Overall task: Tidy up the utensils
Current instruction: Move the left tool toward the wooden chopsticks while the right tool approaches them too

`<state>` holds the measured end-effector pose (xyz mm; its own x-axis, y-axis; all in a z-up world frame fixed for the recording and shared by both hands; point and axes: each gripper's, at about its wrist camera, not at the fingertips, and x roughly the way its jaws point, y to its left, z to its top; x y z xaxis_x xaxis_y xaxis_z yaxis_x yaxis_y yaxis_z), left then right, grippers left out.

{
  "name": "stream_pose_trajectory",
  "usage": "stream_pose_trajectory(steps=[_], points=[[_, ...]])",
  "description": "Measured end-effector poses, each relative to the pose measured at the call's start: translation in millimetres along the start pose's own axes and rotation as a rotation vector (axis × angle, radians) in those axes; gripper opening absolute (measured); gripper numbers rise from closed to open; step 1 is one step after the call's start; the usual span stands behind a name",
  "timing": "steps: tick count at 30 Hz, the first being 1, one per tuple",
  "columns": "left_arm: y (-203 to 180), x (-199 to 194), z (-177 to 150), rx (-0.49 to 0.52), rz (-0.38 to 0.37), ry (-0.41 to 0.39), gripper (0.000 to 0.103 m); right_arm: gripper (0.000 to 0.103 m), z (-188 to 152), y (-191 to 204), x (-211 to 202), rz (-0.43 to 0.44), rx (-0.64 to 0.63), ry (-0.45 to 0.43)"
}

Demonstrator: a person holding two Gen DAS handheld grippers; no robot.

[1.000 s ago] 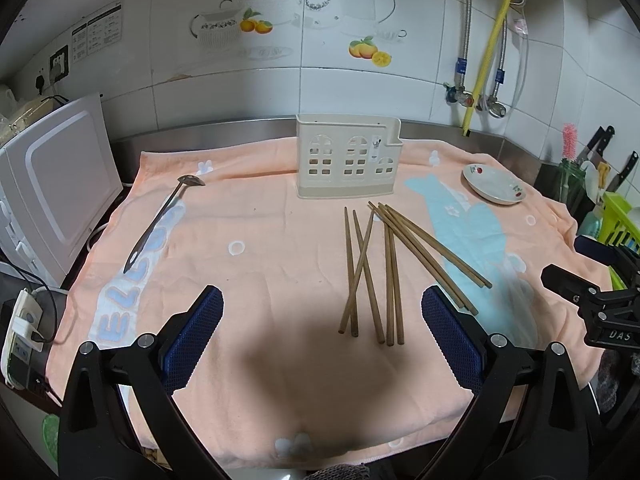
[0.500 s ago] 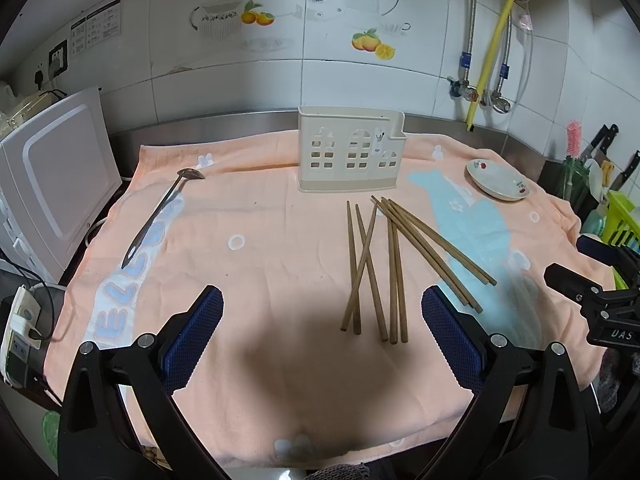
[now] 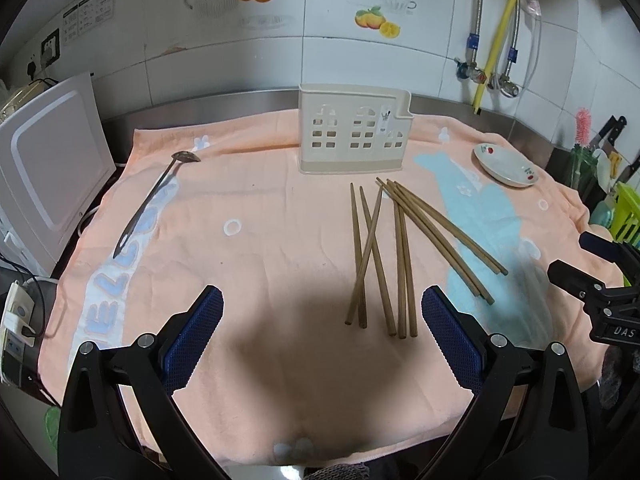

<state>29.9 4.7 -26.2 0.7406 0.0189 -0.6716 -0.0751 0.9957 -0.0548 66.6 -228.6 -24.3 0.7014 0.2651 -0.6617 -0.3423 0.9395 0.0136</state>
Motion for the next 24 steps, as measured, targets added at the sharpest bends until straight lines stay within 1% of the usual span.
stream_pose_trajectory(steps=[11, 24], points=[[-1, 22, -2, 0.013, -0.012, 0.05, 0.098, 0.097, -2, -5, 17, 0.01, -0.002, 0.023], [-1, 54, -3, 0.026, -0.02, 0.123, 0.097, 0.097, -6, -19, 45, 0.015, -0.009, 0.077]])
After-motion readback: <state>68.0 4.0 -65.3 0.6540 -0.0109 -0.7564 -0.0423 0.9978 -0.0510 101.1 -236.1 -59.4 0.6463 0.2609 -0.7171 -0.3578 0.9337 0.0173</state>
